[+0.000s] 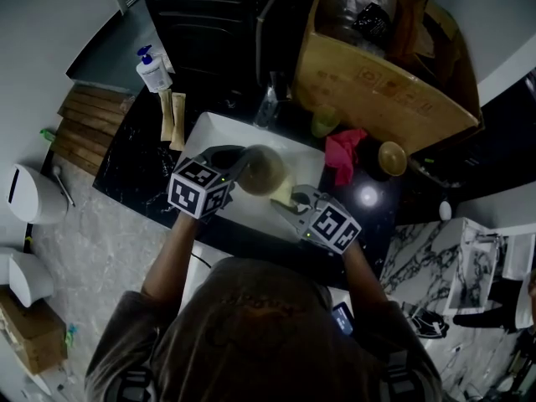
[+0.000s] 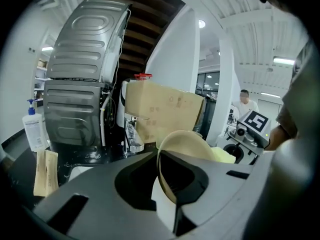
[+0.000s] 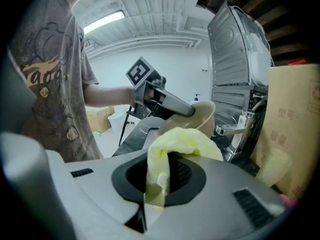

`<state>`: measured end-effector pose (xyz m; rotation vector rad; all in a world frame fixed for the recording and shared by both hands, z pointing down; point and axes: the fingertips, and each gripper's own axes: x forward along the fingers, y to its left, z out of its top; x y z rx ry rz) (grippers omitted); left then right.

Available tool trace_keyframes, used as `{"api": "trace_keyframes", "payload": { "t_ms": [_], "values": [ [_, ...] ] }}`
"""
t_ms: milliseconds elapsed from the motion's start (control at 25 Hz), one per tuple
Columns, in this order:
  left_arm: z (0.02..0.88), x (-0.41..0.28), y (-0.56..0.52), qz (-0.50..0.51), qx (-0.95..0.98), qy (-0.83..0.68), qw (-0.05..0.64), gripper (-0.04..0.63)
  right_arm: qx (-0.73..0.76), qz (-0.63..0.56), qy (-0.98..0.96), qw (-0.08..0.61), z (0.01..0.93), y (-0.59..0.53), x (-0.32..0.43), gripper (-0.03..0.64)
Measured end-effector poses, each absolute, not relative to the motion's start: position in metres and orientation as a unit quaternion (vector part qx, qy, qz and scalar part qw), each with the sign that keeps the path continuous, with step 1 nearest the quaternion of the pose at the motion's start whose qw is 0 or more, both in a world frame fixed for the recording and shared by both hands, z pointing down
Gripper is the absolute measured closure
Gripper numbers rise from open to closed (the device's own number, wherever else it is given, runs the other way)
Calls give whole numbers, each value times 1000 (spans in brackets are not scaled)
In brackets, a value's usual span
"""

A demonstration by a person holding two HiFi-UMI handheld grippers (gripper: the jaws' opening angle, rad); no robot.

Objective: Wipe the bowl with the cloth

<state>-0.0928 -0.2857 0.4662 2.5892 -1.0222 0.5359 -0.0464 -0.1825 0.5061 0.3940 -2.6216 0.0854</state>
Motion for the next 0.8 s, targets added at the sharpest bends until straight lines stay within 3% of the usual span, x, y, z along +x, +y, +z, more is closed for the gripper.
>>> {"api": "trace_keyframes", "payload": {
  "t_ms": [440, 800],
  "values": [
    [463, -97, -295, 97, 883, -404, 219, 571, 211, 77, -964, 144, 500, -195, -62, 588],
    [458, -93, -295, 51, 874, -413, 253, 571, 217, 89, -964, 123, 504, -200, -80, 588]
  ]
}}
